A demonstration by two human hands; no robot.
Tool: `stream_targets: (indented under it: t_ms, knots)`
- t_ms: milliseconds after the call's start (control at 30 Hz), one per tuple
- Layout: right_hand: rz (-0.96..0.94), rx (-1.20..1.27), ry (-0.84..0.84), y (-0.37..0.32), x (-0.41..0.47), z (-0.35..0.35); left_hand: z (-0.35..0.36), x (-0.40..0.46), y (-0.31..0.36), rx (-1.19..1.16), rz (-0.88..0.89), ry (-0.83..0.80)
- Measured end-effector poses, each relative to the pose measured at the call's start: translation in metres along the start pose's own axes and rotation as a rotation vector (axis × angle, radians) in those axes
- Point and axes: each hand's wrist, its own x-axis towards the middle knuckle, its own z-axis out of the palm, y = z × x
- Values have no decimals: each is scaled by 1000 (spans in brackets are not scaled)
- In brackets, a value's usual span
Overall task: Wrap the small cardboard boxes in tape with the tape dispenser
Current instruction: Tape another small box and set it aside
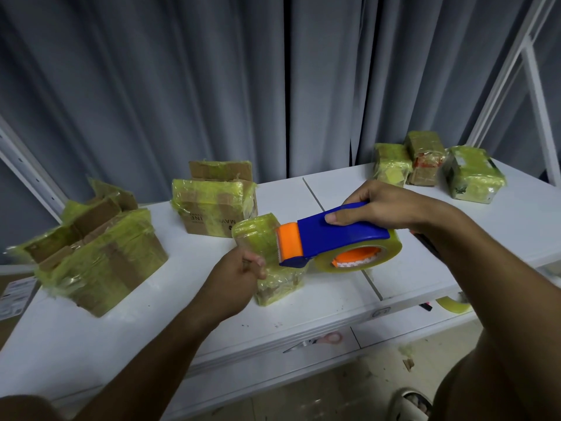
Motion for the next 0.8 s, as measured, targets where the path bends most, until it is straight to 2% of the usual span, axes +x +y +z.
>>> stream_targets:
  t_ms: [667, 800]
  knots:
    - [4, -102, 13, 6, 16, 9, 16, 5, -27, 226, 22, 132]
    - [32, -128, 30, 8, 20, 13, 16, 11, -29, 136, -43, 116]
